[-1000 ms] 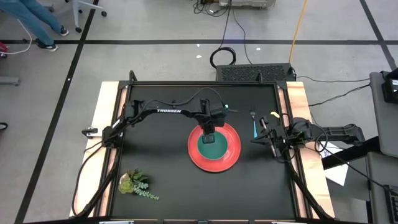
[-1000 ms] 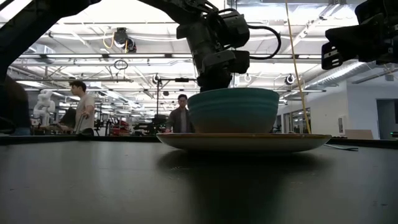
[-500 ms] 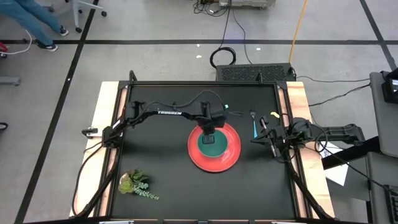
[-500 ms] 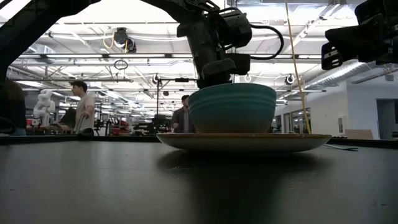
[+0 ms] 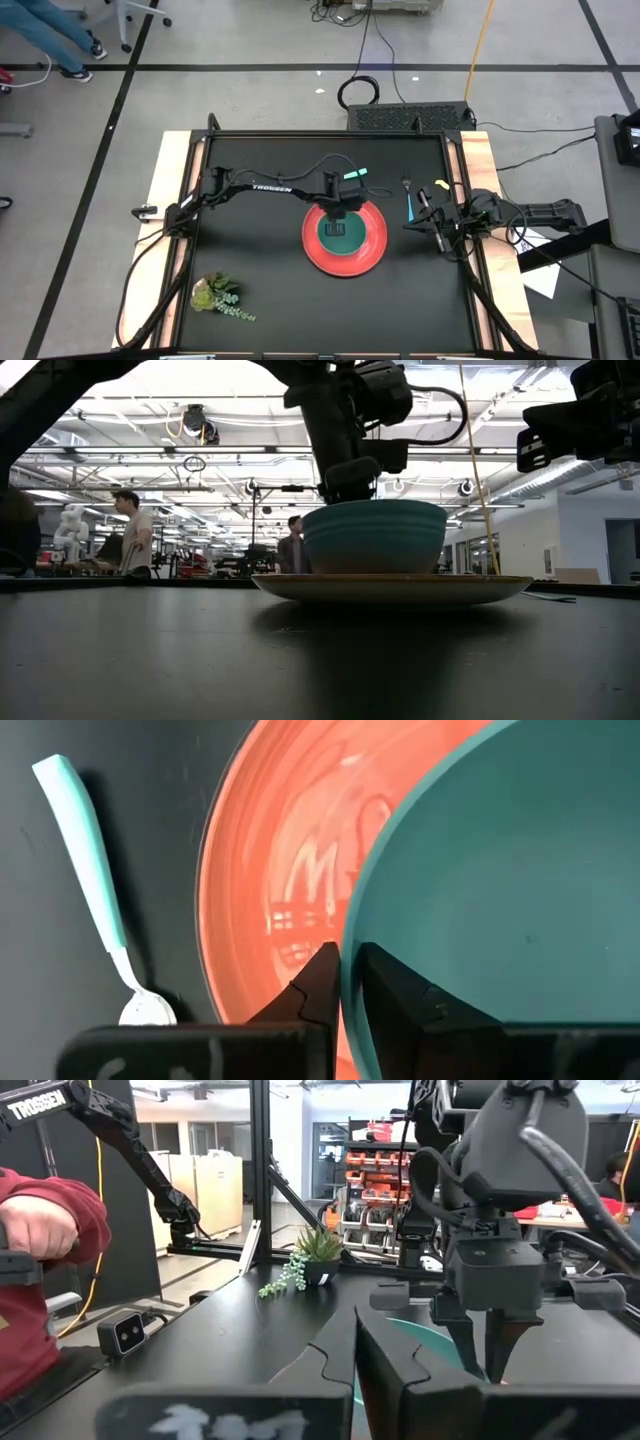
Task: Set table place
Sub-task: Put the green bowl on the orange plate
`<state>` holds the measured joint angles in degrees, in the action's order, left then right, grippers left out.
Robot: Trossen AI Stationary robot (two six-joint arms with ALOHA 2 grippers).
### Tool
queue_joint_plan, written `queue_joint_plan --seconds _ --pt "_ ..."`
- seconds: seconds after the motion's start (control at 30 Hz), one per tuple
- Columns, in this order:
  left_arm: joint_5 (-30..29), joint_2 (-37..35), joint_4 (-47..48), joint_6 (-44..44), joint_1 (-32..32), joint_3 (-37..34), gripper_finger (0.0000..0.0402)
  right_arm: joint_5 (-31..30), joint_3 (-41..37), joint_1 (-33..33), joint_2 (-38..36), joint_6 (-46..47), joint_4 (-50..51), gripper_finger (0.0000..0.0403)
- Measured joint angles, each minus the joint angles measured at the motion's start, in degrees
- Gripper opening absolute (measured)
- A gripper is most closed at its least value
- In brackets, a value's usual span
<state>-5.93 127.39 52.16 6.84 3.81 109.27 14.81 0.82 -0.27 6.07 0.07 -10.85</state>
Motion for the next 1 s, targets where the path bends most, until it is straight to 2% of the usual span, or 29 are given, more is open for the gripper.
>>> queue_joint_plan --seconds 0.37,0.53,1.0 --pt "-1.13 0.0 -0.17 -0.05 -0.74 0.0 0.0042 0.0 -0.01 0.0 0.0 0.77 -0.01 0.0" --pt "-4.21 0.0 -0.23 -0.01 -1.44 0.0 0.0042 0.0 -0.01 0.0 0.0 0.77 -0.01 0.0" --pt "-4.68 -0.02 0.09 0.81 -1.77 0.0 0.0043 0.01 -0.01 0.0 0.02 0.78 -0.03 0.0"
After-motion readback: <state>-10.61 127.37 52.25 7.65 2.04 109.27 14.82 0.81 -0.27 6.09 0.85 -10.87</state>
